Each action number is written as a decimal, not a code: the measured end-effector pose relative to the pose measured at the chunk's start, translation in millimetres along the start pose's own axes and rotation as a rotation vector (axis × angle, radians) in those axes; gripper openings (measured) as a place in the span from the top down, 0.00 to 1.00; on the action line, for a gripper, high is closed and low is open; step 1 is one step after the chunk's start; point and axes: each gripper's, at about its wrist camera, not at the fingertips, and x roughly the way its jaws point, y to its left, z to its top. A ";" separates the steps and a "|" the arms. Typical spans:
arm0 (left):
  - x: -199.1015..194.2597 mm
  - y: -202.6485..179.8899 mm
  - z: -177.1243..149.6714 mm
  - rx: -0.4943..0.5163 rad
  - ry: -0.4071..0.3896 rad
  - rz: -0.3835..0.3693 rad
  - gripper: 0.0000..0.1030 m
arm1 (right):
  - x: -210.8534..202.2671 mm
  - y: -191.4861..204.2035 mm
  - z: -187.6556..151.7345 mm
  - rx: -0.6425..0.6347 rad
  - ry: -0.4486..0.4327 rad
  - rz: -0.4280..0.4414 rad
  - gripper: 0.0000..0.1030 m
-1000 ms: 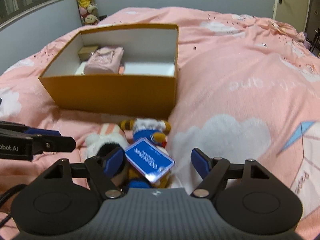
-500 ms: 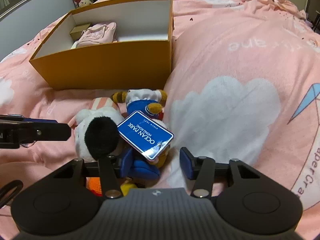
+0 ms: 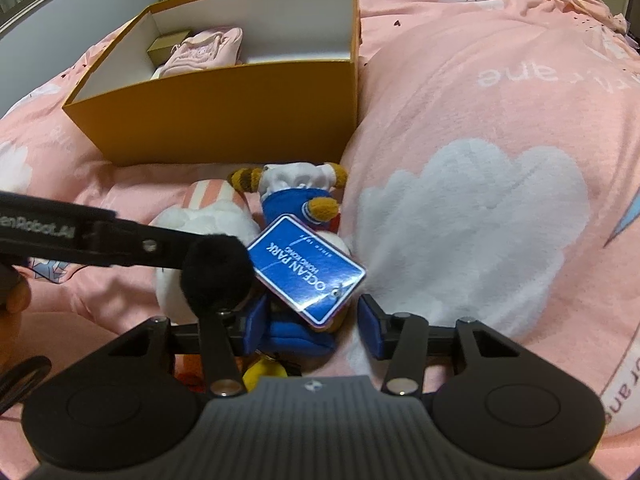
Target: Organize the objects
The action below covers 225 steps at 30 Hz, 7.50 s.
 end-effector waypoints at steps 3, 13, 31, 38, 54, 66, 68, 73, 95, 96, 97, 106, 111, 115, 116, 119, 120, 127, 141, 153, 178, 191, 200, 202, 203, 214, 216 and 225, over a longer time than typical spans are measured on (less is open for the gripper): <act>7.5 -0.5 1.9 -0.004 0.006 0.004 0.16 | 5.1 2.3 0.8 -0.011 0.011 0.007 0.51; 7.7 13.1 0.2 -0.057 0.017 -0.049 0.23 | 12.6 0.6 2.3 0.000 0.010 0.028 0.55; -47.2 36.1 -14.8 0.065 0.018 0.239 0.26 | 7.1 42.1 22.1 -0.136 0.017 0.060 0.58; -38.1 42.1 -17.8 0.056 -0.009 0.222 0.18 | 6.3 28.2 18.7 -0.090 0.056 0.069 0.53; -64.4 85.8 -18.6 -0.177 -0.019 0.070 0.15 | 5.4 34.6 51.6 -0.172 0.032 0.090 0.41; -18.5 89.2 -20.3 -0.276 0.019 -0.034 0.22 | 6.4 35.2 67.7 -0.204 0.082 0.157 0.39; -15.4 82.5 -18.9 -0.257 0.011 -0.016 0.23 | 13.4 37.0 69.2 -0.220 0.109 0.145 0.39; -13.7 74.4 -17.4 -0.224 0.003 0.024 0.25 | 33.2 40.9 64.8 -0.256 0.174 0.141 0.39; -77.6 22.8 -13.1 0.053 -0.152 0.115 0.30 | -39.4 43.9 71.4 -0.321 -0.019 0.125 0.56; -81.9 19.7 -10.7 0.059 -0.163 0.107 0.30 | -46.3 44.6 74.2 -0.323 -0.035 0.128 0.56; -86.3 16.3 -7.6 0.064 -0.177 0.100 0.30 | -53.4 46.4 76.0 -0.327 -0.057 0.130 0.56; -109.0 -16.2 43.5 0.106 -0.324 0.072 0.30 | -102.1 50.8 115.0 -0.334 -0.267 0.121 0.56; -107.8 -24.1 74.4 0.117 -0.381 0.074 0.30 | -99.7 45.0 139.0 -0.326 -0.332 0.091 0.56; -92.8 -22.3 96.4 0.101 -0.385 0.075 0.30 | -86.5 35.1 156.4 -0.299 -0.349 0.074 0.56; -87.3 -21.4 101.5 0.100 -0.381 0.074 0.30 | -82.1 31.8 160.9 -0.291 -0.351 0.070 0.56; -73.0 -19.9 112.8 0.096 -0.369 0.082 0.30 | -65.5 23.8 172.7 -0.273 -0.345 0.064 0.56; -67.9 -17.6 116.9 0.094 -0.362 0.084 0.30 | -58.6 22.1 176.9 -0.272 -0.340 0.063 0.56; -42.6 -2.5 141.3 0.066 -0.300 0.086 0.30 | -21.0 15.1 196.4 -0.284 -0.294 0.058 0.56; 9.7 33.5 197.5 0.105 -0.106 0.105 0.30 | 50.2 6.5 230.6 -0.286 -0.187 0.074 0.56; 32.2 30.4 222.4 0.240 0.022 0.099 0.28 | 88.6 23.4 231.6 -0.445 -0.120 -0.057 0.55; 14.2 14.8 182.4 0.382 -0.111 0.171 0.48 | 67.1 33.2 213.0 -0.786 -0.052 -0.020 0.46; 26.3 15.9 165.2 0.200 -0.204 0.285 0.58 | 92.9 39.0 200.5 -0.810 0.043 -0.058 0.63; 29.6 9.2 151.4 0.170 -0.285 0.340 0.56 | 102.8 47.1 198.1 -0.795 -0.036 -0.102 0.70; 29.7 8.2 150.4 0.178 -0.289 0.345 0.56 | 103.9 51.1 198.6 -0.807 -0.040 -0.115 0.70; 29.5 8.2 150.7 0.178 -0.289 0.345 0.56 | 104.0 51.7 199.9 -0.810 -0.039 -0.117 0.70; 16.5 -1.9 133.9 0.223 -0.358 0.364 0.53 | 62.4 38.7 202.9 -0.643 -0.071 -0.045 0.63; 8.8 -7.9 129.6 0.244 -0.386 0.386 0.52 | 50.9 37.7 199.2 -0.615 -0.098 -0.047 0.55; -37.1 -32.9 99.3 0.303 -0.484 0.368 0.46 | -14.1 24.3 168.2 -0.425 -0.260 -0.015 0.38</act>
